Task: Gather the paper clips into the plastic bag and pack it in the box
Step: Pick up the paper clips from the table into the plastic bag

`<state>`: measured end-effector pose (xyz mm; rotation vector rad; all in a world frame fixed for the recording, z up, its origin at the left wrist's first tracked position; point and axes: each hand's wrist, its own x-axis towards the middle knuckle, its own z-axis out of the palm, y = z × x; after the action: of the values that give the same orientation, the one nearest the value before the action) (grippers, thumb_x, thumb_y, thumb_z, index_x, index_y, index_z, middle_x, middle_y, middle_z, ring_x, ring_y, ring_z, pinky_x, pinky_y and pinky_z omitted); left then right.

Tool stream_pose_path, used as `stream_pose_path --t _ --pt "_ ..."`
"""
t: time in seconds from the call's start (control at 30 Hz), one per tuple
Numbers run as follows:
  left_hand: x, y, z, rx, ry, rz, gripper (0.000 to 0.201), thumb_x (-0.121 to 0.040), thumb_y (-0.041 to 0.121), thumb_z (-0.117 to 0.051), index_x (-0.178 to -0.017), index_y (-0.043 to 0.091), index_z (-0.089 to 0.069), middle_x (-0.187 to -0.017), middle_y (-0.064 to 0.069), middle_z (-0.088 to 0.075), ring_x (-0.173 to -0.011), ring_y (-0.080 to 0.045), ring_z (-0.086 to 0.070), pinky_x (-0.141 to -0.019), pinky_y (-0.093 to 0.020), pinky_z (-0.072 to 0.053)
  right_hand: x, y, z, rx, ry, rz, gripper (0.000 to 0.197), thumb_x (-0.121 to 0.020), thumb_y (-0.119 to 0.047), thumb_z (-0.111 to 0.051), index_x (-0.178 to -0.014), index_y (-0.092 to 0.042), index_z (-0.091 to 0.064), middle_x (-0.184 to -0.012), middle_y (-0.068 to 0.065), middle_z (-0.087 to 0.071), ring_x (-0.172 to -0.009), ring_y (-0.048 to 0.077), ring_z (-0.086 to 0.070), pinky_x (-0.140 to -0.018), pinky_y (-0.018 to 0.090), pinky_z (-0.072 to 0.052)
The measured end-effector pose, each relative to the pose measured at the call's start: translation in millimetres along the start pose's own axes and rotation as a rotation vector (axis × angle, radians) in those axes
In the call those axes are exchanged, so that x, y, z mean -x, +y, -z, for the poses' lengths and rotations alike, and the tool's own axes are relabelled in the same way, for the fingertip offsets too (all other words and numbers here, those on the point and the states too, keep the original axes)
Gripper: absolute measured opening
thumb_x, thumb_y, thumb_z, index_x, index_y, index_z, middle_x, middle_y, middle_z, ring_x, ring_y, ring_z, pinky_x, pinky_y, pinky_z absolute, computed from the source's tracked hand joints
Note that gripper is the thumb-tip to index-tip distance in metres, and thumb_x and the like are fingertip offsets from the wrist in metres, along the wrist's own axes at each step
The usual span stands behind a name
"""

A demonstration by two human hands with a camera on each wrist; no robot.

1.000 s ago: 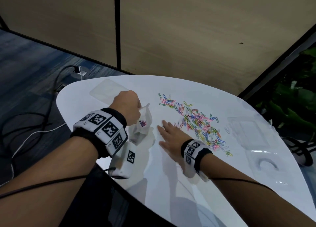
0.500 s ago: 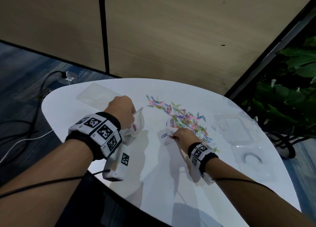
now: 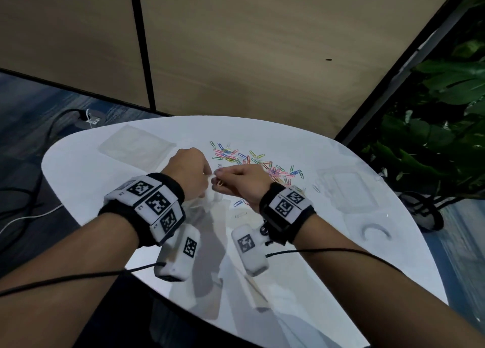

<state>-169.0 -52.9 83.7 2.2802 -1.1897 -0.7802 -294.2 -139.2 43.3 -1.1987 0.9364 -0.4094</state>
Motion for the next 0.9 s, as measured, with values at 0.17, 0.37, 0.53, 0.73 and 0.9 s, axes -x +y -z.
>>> stream_pose_path --t 0.17,0.37,0.53,0.73,0.9 --pt "-1.3 5.0 -1.5 0.019 0.032 0.005 0.022 -0.089 -0.004 -0.060 -0.100 0.005 -0.078 -0.084 -0.014 -0.078 -0.079 -0.026 -0.077 -0.086 -0.040 -0.063 2.8 8.4 -13.8 0.721 -0.039 0.163 0.035 -0.083 -0.002 -0.055 -0.109 -0.015 -0.074 -0.112 0.006 -0.073 -0.102 0.026 -0.069 -0.094 0.042 -0.055" --pt "-1.9 2.9 1.5 0.012 0.040 0.018 0.025 -0.088 -0.006 -0.059 -0.104 0.003 -0.076 -0.093 -0.015 -0.078 -0.084 -0.031 -0.077 -0.085 -0.041 -0.063 5.6 0.3 23.4 0.708 0.122 0.347 0.039 -0.089 0.005 -0.043 -0.097 -0.012 -0.077 -0.101 0.008 -0.075 -0.094 0.021 -0.071 -0.089 0.037 -0.058" --pt "-2.8 -2.2 7.2 0.018 0.033 0.035 0.024 -0.087 -0.005 -0.065 -0.107 0.004 -0.076 -0.098 -0.016 -0.077 -0.088 -0.031 -0.077 -0.087 -0.041 -0.063 5.7 64.7 55.7 1.788 -0.371 0.362 0.057 -0.102 -0.028 -0.040 -0.154 -0.018 -0.020 -0.163 0.008 -0.015 -0.148 0.029 -0.020 -0.117 0.042 -0.024" --pt "-3.9 0.8 2.4 -0.039 0.013 0.014 0.025 -0.084 -0.004 -0.068 -0.105 0.006 -0.076 -0.097 -0.014 -0.078 -0.091 -0.029 -0.076 -0.088 -0.041 -0.062 -4.3 92.9 115.8 1.932 -0.166 0.217 0.056 -0.103 -0.026 -0.031 -0.155 -0.025 -0.008 -0.165 0.002 -0.004 -0.151 0.035 -0.003 -0.118 0.060 -0.015" --pt "-1.6 4.6 -0.4 -0.072 -0.009 0.007 0.030 -0.083 -0.007 -0.065 -0.107 0.006 -0.077 -0.101 -0.014 -0.077 -0.092 -0.031 -0.075 -0.087 -0.041 -0.062 -24.4 101.7 156.2 1.823 0.003 0.106 0.071 -0.089 -0.011 -0.063 -0.147 -0.025 -0.026 -0.152 0.011 -0.030 -0.128 0.043 -0.045 -0.092 0.048 -0.050"
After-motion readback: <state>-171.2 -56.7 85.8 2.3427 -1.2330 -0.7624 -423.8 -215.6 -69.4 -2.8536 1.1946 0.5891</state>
